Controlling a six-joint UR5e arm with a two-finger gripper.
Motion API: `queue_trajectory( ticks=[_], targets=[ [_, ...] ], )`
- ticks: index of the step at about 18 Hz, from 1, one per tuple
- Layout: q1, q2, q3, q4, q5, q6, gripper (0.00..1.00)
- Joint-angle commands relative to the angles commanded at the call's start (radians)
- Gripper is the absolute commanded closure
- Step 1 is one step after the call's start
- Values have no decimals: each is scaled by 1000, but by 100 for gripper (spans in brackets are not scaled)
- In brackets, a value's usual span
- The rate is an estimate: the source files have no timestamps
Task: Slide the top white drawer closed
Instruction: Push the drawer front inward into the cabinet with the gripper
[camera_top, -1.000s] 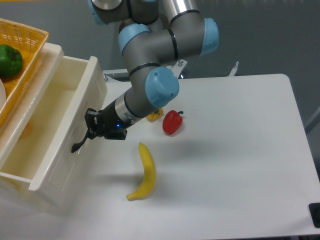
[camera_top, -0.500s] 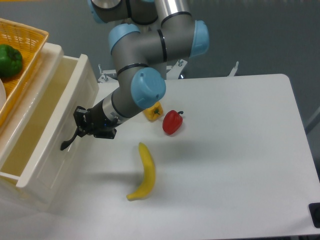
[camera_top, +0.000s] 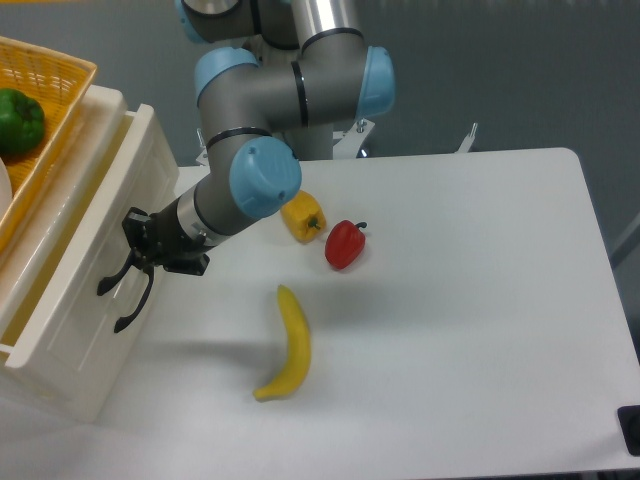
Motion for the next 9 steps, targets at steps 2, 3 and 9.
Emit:
queue_trajectory(
  ticks=[2, 3, 9],
  targets=[
    [-6, -2, 0, 3, 0, 0, 99],
    [-9, -3, 0, 3, 0, 0, 99],
    [-14, -6, 0, 3, 0, 0, 99]
  ],
)
